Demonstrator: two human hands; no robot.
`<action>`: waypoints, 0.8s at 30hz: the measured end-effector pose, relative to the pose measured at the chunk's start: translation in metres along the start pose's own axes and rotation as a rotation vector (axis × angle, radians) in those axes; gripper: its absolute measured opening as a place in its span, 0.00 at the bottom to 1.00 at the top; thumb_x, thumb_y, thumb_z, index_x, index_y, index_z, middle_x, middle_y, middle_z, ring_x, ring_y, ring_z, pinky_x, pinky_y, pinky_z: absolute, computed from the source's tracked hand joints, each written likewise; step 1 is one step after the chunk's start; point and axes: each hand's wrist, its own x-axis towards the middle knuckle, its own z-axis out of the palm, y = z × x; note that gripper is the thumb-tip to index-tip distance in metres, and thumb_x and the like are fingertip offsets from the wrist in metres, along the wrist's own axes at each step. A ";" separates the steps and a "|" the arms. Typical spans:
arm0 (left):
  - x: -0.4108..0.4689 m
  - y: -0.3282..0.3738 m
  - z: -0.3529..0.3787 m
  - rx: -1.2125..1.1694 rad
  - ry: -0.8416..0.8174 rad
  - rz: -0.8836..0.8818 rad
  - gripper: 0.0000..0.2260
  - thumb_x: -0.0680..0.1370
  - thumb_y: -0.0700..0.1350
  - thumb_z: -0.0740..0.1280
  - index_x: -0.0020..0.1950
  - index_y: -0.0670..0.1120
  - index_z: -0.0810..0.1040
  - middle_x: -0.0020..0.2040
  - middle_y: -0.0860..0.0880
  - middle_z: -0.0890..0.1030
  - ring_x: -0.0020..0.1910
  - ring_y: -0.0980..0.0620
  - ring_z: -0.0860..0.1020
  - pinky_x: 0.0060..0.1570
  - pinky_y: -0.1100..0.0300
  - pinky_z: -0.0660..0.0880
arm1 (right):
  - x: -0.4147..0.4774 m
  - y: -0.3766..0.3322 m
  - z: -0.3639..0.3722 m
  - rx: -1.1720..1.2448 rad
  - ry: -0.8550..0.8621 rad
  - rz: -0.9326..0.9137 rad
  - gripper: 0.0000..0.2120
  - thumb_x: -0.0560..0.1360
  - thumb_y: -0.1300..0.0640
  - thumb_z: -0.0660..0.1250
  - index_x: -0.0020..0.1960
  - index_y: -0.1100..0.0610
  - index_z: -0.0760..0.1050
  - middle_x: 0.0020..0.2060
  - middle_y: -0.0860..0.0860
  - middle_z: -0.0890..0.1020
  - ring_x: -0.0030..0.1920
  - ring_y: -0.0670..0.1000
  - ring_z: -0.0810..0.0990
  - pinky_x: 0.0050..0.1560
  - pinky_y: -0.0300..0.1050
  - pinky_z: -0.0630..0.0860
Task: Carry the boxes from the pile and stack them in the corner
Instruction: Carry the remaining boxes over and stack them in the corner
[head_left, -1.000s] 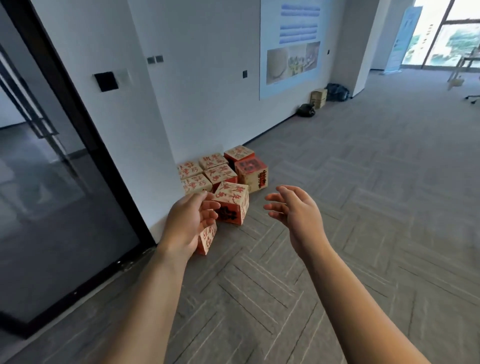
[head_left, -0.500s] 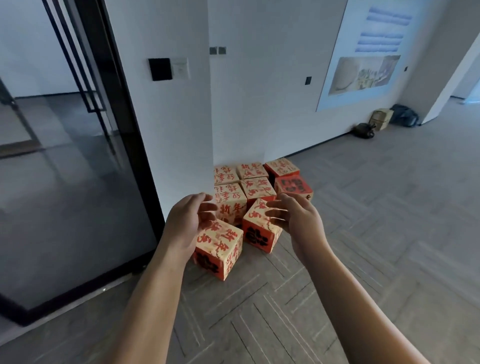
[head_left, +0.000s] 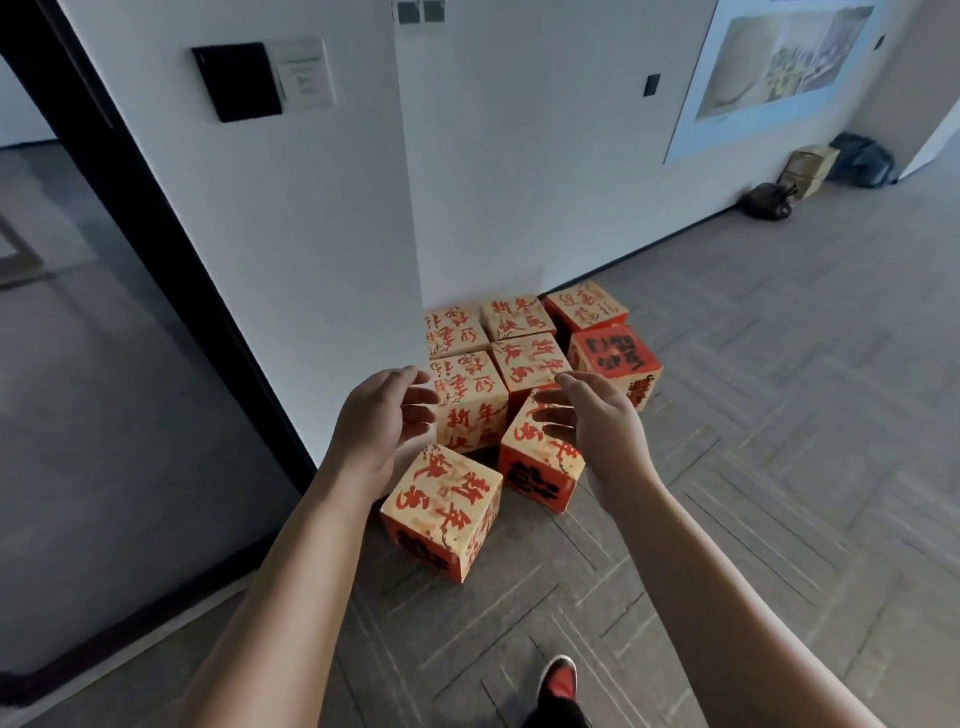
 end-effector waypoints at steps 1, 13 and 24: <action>0.018 -0.004 0.006 0.013 0.015 -0.001 0.12 0.84 0.49 0.60 0.52 0.45 0.79 0.49 0.42 0.83 0.45 0.46 0.81 0.47 0.52 0.77 | 0.023 0.006 0.002 -0.022 -0.010 0.004 0.10 0.86 0.55 0.62 0.63 0.58 0.77 0.52 0.58 0.86 0.51 0.58 0.86 0.56 0.55 0.83; 0.225 -0.098 0.058 0.234 0.150 -0.166 0.13 0.85 0.50 0.59 0.55 0.46 0.80 0.50 0.44 0.84 0.51 0.44 0.83 0.59 0.43 0.80 | 0.269 0.107 0.019 -0.269 -0.111 0.135 0.11 0.86 0.54 0.61 0.63 0.59 0.77 0.52 0.57 0.85 0.52 0.59 0.85 0.53 0.54 0.83; 0.372 -0.312 0.027 0.347 0.094 -0.333 0.10 0.85 0.53 0.59 0.54 0.52 0.78 0.51 0.51 0.82 0.51 0.54 0.80 0.53 0.53 0.78 | 0.398 0.338 0.064 -0.565 -0.102 0.362 0.11 0.86 0.52 0.62 0.61 0.57 0.77 0.48 0.52 0.85 0.48 0.51 0.84 0.53 0.54 0.82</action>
